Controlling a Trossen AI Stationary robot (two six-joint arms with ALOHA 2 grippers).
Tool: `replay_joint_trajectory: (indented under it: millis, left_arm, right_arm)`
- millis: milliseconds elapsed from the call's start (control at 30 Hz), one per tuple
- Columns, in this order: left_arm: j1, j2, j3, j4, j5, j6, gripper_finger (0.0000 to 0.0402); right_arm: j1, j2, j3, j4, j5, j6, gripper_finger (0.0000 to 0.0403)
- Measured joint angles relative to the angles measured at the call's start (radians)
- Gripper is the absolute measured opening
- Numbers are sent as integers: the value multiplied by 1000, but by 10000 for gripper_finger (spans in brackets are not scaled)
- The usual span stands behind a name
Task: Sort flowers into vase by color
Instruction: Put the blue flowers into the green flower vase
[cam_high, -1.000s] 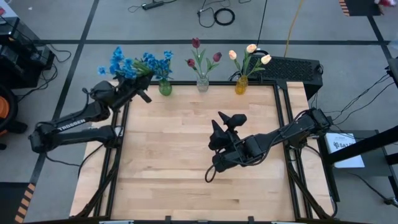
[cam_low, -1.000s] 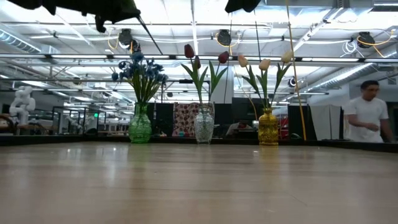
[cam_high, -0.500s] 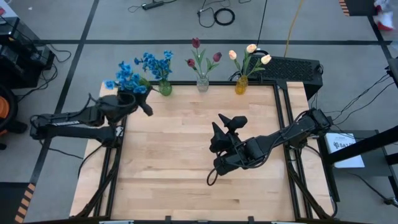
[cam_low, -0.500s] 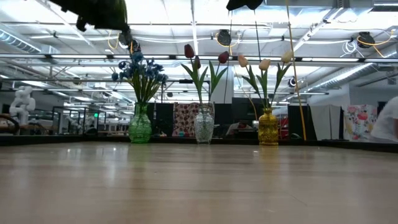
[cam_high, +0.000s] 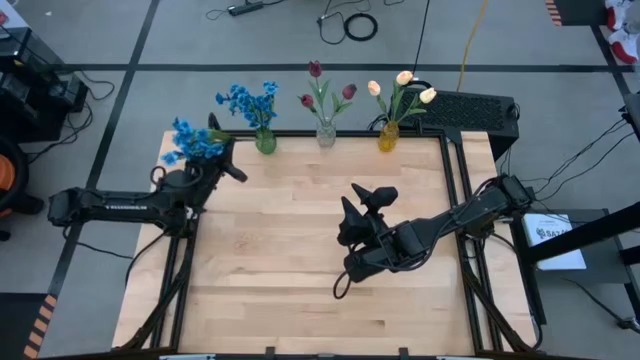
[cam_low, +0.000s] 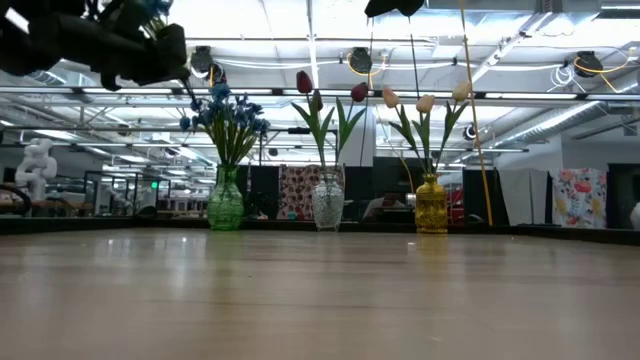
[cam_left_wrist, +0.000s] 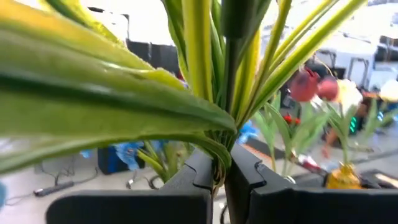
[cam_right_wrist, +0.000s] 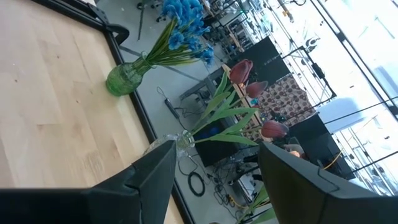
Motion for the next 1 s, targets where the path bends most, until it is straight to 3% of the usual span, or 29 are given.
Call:
replay_joint_trajectory:
  millis: [200, 333, 600, 1000]
  left_arm:
    - [81, 1, -17, 55, 55, 58, 13]
    - [154, 11, -17, 52, 158, 23, 13]
    - [263, 114, -17, 56, 241, -20, 13]
    - [335, 228, -17, 161, 322, -40, 13]
  right_arm:
    - [6, 0, 0, 0, 0, -8, 222]
    - [5, 0, 0, 1, 1, -9, 222]
    - [5, 0, 0, 2, 4, -18, 222]
    - [5, 0, 0, 2, 6, -19, 222]
